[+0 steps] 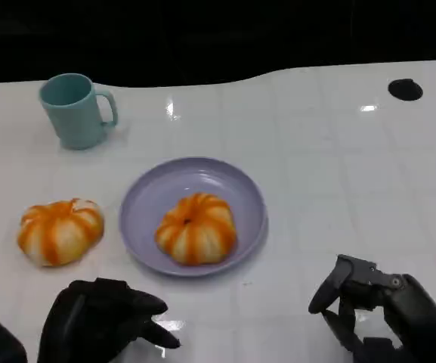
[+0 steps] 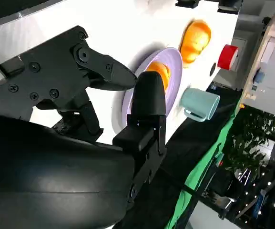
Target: Grasp the bread from the table and place it into the plate.
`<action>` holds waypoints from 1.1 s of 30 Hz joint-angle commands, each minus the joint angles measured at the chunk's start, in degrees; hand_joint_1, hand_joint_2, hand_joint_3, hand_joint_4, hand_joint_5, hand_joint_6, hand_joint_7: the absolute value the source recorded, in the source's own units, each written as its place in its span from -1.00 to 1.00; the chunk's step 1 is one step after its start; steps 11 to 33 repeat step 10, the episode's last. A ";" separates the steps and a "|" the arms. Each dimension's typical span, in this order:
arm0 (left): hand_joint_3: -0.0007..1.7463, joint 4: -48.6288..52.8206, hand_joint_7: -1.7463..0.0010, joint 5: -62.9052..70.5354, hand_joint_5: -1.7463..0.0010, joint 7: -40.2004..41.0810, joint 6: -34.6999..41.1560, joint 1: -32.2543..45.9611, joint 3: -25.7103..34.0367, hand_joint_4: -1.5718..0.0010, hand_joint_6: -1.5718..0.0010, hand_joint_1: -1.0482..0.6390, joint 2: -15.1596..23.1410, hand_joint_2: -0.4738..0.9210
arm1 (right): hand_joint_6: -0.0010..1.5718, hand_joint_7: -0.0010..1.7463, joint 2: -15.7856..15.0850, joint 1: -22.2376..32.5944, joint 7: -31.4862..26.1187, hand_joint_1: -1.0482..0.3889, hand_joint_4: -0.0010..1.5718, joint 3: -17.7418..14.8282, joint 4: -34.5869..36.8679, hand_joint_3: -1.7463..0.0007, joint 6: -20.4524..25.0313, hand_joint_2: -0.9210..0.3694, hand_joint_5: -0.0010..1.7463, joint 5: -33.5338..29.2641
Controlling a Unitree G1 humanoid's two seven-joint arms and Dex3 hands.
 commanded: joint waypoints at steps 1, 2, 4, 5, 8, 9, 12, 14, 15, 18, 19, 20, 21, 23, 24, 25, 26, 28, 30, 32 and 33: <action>-1.00 -0.39 0.83 0.02 0.57 0.25 0.24 0.33 0.23 -1.00 -1.00 -1.00 0.88 0.76 | -0.14 0.66 -0.37 -0.63 -0.35 0.14 0.11 -0.31 1.00 -0.08 -1.16 -0.53 1.00 -0.08; -1.00 -0.41 0.83 0.10 0.57 0.32 0.19 0.35 0.23 -1.00 -1.00 -1.00 0.89 0.76 | -0.13 0.66 -0.33 -0.67 -0.50 0.14 0.12 -0.33 0.92 -0.08 -1.06 -0.52 1.00 -0.23; -1.00 -0.41 0.82 0.13 0.57 0.28 0.08 0.38 0.22 -1.00 -1.00 -1.00 0.88 0.76 | -0.12 0.65 -0.23 -0.74 -0.49 0.15 0.12 -0.36 0.88 -0.08 -0.97 -0.52 1.00 -0.07; -1.00 -0.42 0.82 0.12 0.57 0.26 0.06 0.39 0.22 -1.00 -1.00 -1.00 0.88 0.76 | -0.12 0.64 -0.21 -0.75 -0.46 0.15 0.12 -0.35 0.89 -0.08 -0.97 -0.52 1.00 0.03; -1.00 -1.28 0.82 -0.30 0.57 -0.11 0.73 0.72 0.07 -1.00 -1.00 -1.00 0.95 0.76 | -0.11 0.63 -0.25 -0.80 -0.37 0.17 0.12 -0.36 0.62 -0.08 -1.07 -0.51 1.00 0.18; -1.00 -1.51 0.82 -0.42 0.57 -0.21 0.87 0.83 0.05 -1.00 -1.00 -1.00 0.96 0.76 | -0.11 0.63 -0.31 -0.79 -0.30 0.17 0.12 -0.36 0.47 -0.09 -0.96 -0.51 1.00 0.20; -1.00 -1.75 0.82 -0.60 0.57 -0.28 1.14 0.94 0.05 -1.00 -1.00 -1.00 0.94 0.75 | -0.11 0.63 -0.38 -0.79 -0.23 0.17 0.11 -0.37 0.34 -0.09 -0.82 -0.52 1.00 0.22; -1.00 -1.75 0.82 -0.60 0.57 -0.28 1.14 0.94 0.05 -1.00 -1.00 -1.00 0.94 0.75 | -0.11 0.63 -0.38 -0.79 -0.23 0.17 0.11 -0.37 0.34 -0.09 -0.82 -0.52 1.00 0.22; -1.00 -1.75 0.82 -0.60 0.57 -0.28 1.14 0.94 0.05 -1.00 -1.00 -1.00 0.94 0.75 | -0.11 0.63 -0.38 -0.79 -0.23 0.17 0.11 -0.37 0.34 -0.09 -0.82 -0.52 1.00 0.22; -1.00 -1.75 0.82 -0.60 0.57 -0.28 1.14 0.94 0.05 -1.00 -1.00 -1.00 0.94 0.75 | -0.11 0.63 -0.38 -0.79 -0.23 0.17 0.11 -0.37 0.34 -0.09 -0.82 -0.52 1.00 0.22; -1.00 -1.75 0.82 -0.60 0.57 -0.28 1.14 0.94 0.05 -1.00 -1.00 -1.00 0.94 0.75 | -0.11 0.63 -0.38 -0.79 -0.23 0.17 0.11 -0.37 0.34 -0.09 -0.82 -0.52 1.00 0.22; -1.00 -1.75 0.82 -0.60 0.57 -0.28 1.14 0.94 0.05 -1.00 -1.00 -1.00 0.94 0.75 | -0.11 0.63 -0.38 -0.79 -0.23 0.17 0.11 -0.37 0.34 -0.09 -0.82 -0.52 1.00 0.22; -1.00 -1.75 0.82 -0.60 0.57 -0.28 1.14 0.94 0.05 -1.00 -1.00 -1.00 0.94 0.75 | -0.11 0.63 -0.38 -0.79 -0.23 0.17 0.11 -0.37 0.34 -0.09 -0.82 -0.52 1.00 0.22; -1.00 -1.75 0.82 -0.60 0.57 -0.28 1.14 0.94 0.05 -1.00 -1.00 -1.00 0.94 0.75 | -0.11 0.63 -0.38 -0.79 -0.23 0.17 0.11 -0.37 0.34 -0.09 -0.82 -0.52 1.00 0.22; -1.00 -1.75 0.82 -0.60 0.57 -0.28 1.14 0.94 0.05 -1.00 -1.00 -1.00 0.94 0.75 | -0.11 0.63 -0.38 -0.79 -0.23 0.17 0.11 -0.37 0.34 -0.09 -0.82 -0.52 1.00 0.22; -1.00 -1.75 0.82 -0.60 0.57 -0.28 1.14 0.94 0.05 -1.00 -1.00 -1.00 0.94 0.75 | -0.11 0.63 -0.38 -0.79 -0.23 0.17 0.11 -0.37 0.34 -0.09 -0.82 -0.52 1.00 0.22; -1.00 -1.75 0.82 -0.60 0.57 -0.28 1.14 0.94 0.05 -1.00 -1.00 -1.00 0.94 0.75 | -0.11 0.63 -0.38 -0.79 -0.23 0.17 0.11 -0.37 0.34 -0.09 -0.82 -0.52 1.00 0.22; -1.00 -1.75 0.82 -0.60 0.57 -0.28 1.14 0.94 0.05 -1.00 -1.00 -1.00 0.94 0.75 | -0.11 0.63 -0.38 -0.79 -0.23 0.17 0.11 -0.37 0.34 -0.09 -0.82 -0.52 1.00 0.22; -1.00 -1.75 0.82 -0.60 0.57 -0.28 1.14 0.94 0.05 -1.00 -1.00 -1.00 0.94 0.75 | -0.11 0.63 -0.38 -0.79 -0.23 0.17 0.11 -0.37 0.34 -0.09 -0.82 -0.52 1.00 0.22; -1.00 -1.75 0.82 -0.60 0.57 -0.28 1.14 0.94 0.05 -1.00 -1.00 -1.00 0.94 0.75 | -0.11 0.63 -0.38 -0.79 -0.23 0.17 0.11 -0.37 0.34 -0.09 -0.82 -0.52 1.00 0.22; -1.00 -1.75 0.82 -0.60 0.57 -0.28 1.14 0.94 0.05 -1.00 -1.00 -1.00 0.94 0.75 | -0.11 0.63 -0.38 -0.79 -0.23 0.17 0.11 -0.37 0.34 -0.09 -0.82 -0.52 1.00 0.22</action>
